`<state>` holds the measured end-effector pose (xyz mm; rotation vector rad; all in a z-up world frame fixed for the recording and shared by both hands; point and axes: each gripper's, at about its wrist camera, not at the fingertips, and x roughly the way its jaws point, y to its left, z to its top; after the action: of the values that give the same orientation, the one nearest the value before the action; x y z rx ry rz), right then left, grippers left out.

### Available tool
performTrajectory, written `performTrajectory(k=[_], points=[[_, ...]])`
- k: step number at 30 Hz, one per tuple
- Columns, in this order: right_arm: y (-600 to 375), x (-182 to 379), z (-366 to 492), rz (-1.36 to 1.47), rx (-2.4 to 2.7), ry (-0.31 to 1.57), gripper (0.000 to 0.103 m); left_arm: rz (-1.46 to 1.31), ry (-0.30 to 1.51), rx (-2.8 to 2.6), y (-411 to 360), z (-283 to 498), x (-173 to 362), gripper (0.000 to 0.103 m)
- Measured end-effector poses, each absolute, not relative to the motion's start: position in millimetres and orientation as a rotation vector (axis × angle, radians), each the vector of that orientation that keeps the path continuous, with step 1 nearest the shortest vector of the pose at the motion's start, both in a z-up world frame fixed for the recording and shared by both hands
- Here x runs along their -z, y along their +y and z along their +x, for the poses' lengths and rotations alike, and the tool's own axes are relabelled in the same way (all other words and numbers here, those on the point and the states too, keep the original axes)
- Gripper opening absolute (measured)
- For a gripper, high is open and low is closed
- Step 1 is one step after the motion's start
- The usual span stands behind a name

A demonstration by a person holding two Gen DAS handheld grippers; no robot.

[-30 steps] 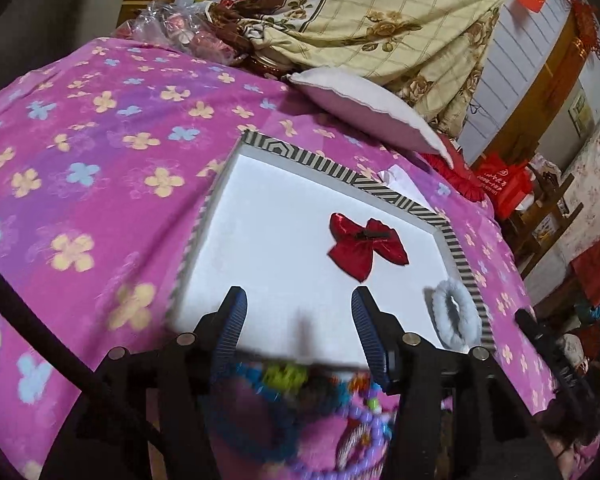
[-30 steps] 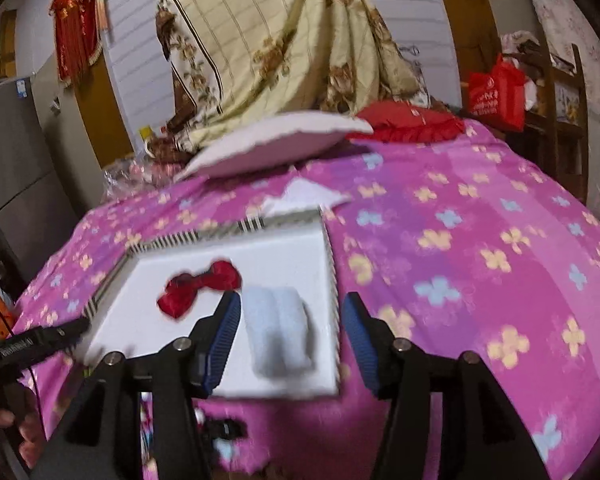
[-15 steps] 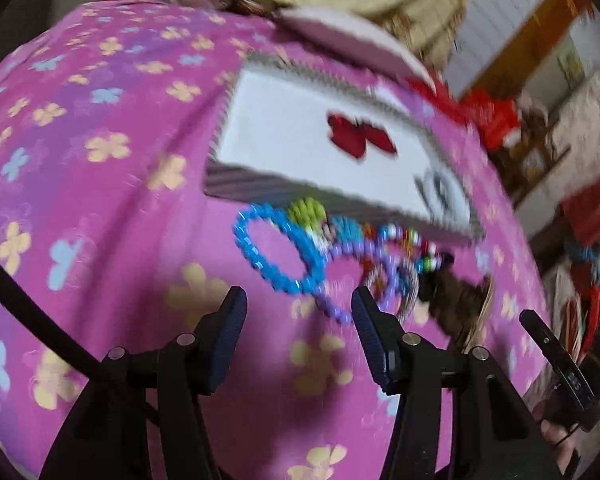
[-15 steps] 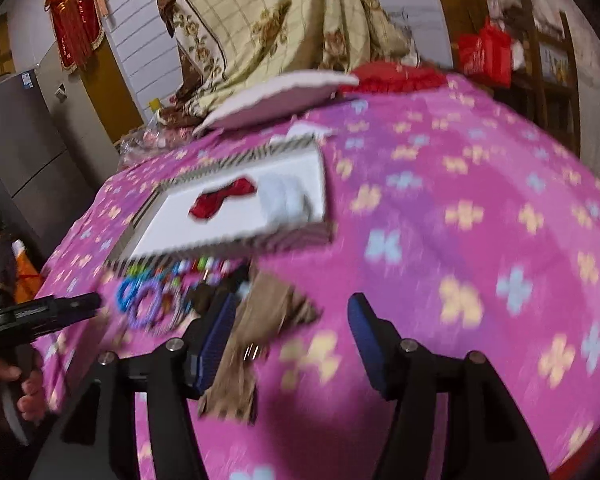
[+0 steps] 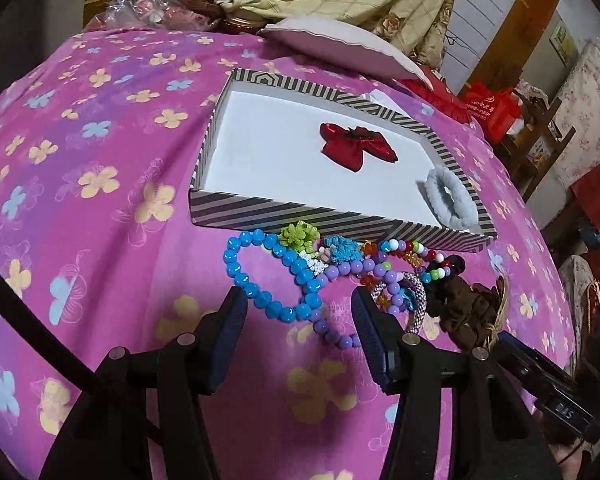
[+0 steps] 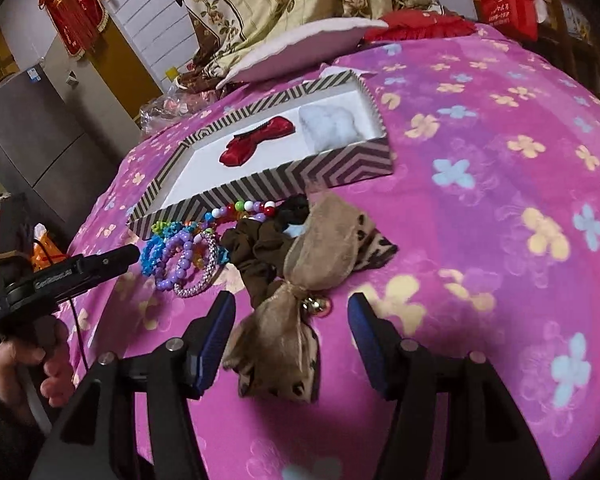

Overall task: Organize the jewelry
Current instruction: 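Grasp the tan ribbon bow with the right tool, then grasp the blue bead bracelet with the left tool while the right tool carries the tan bow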

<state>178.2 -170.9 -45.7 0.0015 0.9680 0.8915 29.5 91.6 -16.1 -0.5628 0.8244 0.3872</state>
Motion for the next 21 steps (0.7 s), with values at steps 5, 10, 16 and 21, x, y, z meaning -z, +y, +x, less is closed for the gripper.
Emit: performTrajectory(k=[5,10,16,21], points=[[-158,51,178,-0.030,-0.896,0.975,0.035,-0.573,0.833,-0.386,93,28,18,0.015],[-163,40,172,-0.050,-0.893,0.918,0.024,-0.579,0.837,-0.391,93,28,19,0.015],[-201,12,180,0.124,-0.861,0.796,0.024,-0.561,0.837,-0.360,89,29,18,0.015],[-216,10,192,0.199,-0.822,0.805,0.024,-0.529,0.849,-0.357,87,32,18,0.015]])
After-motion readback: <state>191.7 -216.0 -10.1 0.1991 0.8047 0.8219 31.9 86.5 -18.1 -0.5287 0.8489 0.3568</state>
